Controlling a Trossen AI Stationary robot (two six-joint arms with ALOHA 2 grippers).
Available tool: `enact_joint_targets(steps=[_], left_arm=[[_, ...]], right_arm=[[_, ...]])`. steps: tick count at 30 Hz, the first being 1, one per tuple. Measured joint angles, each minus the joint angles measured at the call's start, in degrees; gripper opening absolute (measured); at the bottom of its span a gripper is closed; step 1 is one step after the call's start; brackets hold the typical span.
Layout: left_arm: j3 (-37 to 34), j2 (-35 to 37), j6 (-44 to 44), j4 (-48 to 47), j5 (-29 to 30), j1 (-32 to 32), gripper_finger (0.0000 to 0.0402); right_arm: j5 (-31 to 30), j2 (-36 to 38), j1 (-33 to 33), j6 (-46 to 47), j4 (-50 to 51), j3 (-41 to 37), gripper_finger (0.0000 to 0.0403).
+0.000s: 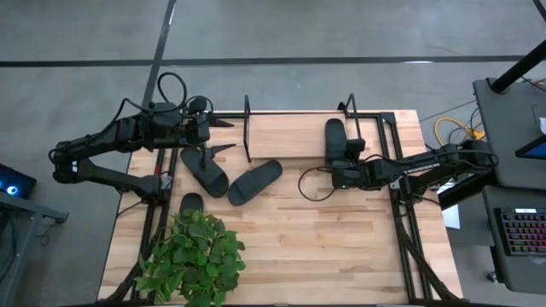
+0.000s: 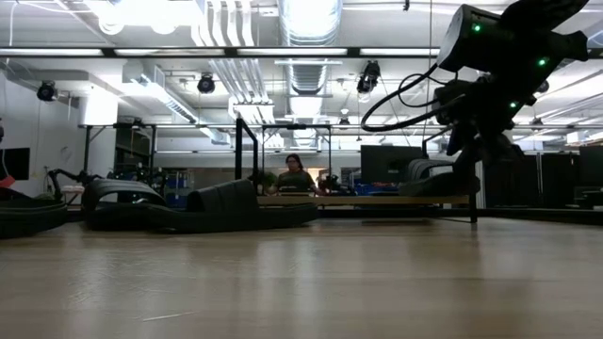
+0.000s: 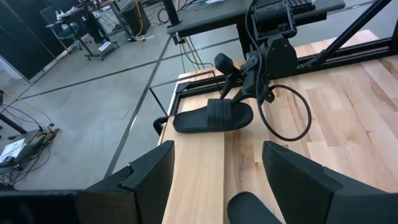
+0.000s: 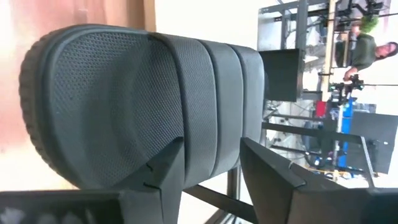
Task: Pick and place slides into the shelf
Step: Put the black slipper on the shelf
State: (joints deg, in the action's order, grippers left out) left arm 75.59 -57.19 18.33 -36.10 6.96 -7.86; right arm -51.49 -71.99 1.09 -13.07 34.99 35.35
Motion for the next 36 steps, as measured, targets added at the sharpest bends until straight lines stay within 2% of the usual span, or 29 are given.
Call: enact_joint_targets(steps=[11, 15, 20, 25, 31, 36], left_arm=[[0.0, 0.0, 0.0, 0.0, 0.0, 0.0, 0.0228], [0.0, 0.0, 0.0, 0.0, 0.0, 0.0, 0.0228], [0.0, 0.0, 0.0, 0.0, 0.0, 0.0, 0.0228], [0.0, 0.0, 0.0, -0.1, 0.0, 0.0, 0.0228], [0.0, 1.2, -1.5, -5.4, 1.3, 0.0, 0.0228], [-1.4, 4.6, -5.8, -8.3, 5.7, 0.0, 0.0228]], right_arm=[[0.6, 0.4, 0.0, -0.2, 0.6, 0.0, 0.0156], [3.9, 2.0, 0.1, 0.9, 1.2, 0.0, 0.0155], [4.9, 5.7, 1.2, 2.0, 1.7, 0.1, 0.0155], [10.4, 9.9, 3.3, 4.9, 1.2, 1.9, 0.0155], [11.0, 14.7, 8.0, 12.5, -5.8, 3.7, 0.0155], [10.6, 17.6, 13.0, 14.0, -15.6, 2.4, 0.0155]])
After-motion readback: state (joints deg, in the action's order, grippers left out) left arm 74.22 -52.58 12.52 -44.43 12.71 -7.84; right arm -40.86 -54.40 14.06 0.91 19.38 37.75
